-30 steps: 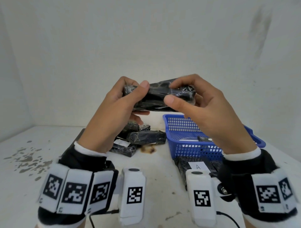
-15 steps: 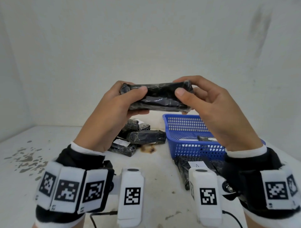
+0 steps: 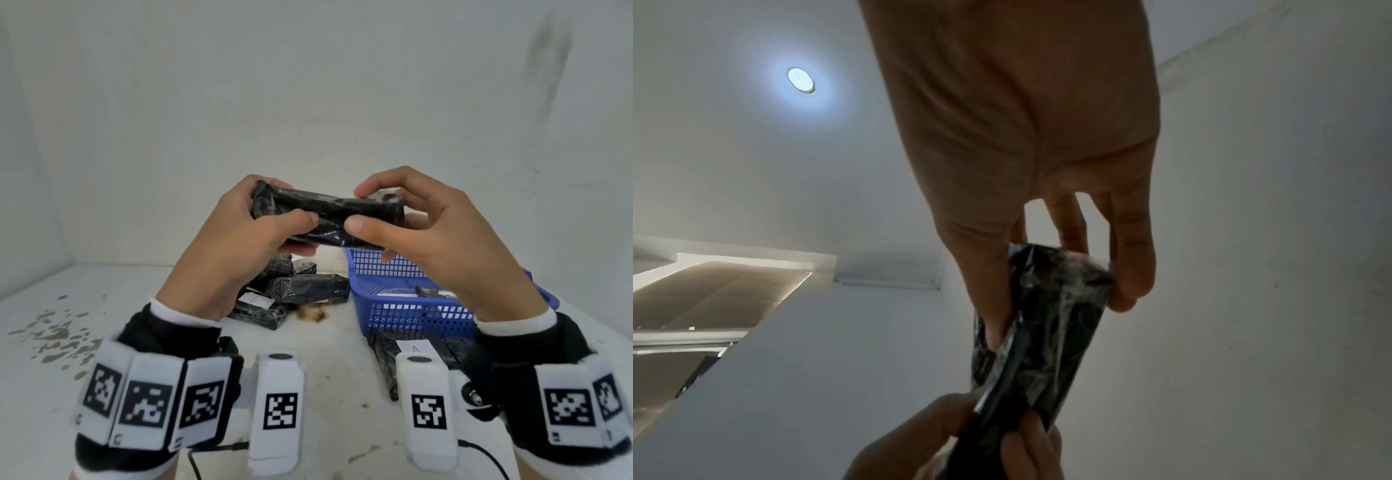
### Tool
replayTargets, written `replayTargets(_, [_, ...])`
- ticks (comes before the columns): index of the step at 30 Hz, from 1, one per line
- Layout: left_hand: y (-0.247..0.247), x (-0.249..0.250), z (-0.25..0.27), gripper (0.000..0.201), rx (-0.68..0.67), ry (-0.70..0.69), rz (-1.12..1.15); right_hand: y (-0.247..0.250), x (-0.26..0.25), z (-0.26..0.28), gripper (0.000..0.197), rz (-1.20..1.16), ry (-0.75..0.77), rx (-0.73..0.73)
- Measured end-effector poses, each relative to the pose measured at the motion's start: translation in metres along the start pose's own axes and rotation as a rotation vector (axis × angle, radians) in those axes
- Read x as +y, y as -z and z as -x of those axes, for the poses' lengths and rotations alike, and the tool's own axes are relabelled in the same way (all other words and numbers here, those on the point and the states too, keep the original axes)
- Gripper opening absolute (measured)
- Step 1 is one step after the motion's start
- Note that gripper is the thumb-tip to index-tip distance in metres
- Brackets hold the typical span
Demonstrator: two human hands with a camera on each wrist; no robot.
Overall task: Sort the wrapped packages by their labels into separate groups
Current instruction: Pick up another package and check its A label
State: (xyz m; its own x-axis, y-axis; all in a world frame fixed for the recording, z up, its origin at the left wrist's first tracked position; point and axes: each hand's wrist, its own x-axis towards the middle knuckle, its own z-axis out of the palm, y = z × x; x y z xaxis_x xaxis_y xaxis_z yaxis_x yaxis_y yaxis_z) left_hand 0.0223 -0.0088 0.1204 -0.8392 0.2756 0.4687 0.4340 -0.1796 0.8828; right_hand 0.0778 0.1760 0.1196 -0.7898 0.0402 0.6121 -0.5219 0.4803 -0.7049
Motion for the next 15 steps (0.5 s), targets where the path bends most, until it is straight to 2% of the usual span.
replayTargets(2, [-0.0003, 0.0, 0.0008, 0.03, -0.03, 0.005, -0.004, -0.0004, -0.0002, 0.0001, 0.019, 0.018, 0.02, 0.021])
replayTargets(5, [-0.0008, 0.0017, 0.0036, 0.053, -0.047, 0.006, -0.032, -0.0022, -0.0014, 0.0003, 0.022, 0.033, 0.049, 0.042])
replayTargets(8, [-0.0018, 0.0035, 0.0044, 0.055, -0.038, 0.01, -0.068, -0.0044, -0.0036, 0.0011, 0.033, 0.025, 0.049, 0.058])
replayTargets(10, [-0.0013, 0.0023, 0.0036, 0.058, -0.028, 0.014, -0.108, -0.0041, -0.0043, 0.0013, 0.032, 0.027, 0.033, 0.063])
replayTargets(15, [-0.0022, 0.0038, 0.003, 0.047, 0.008, 0.023, -0.065, -0.0037, -0.0065, 0.0015, 0.03, 0.018, -0.016, 0.032])
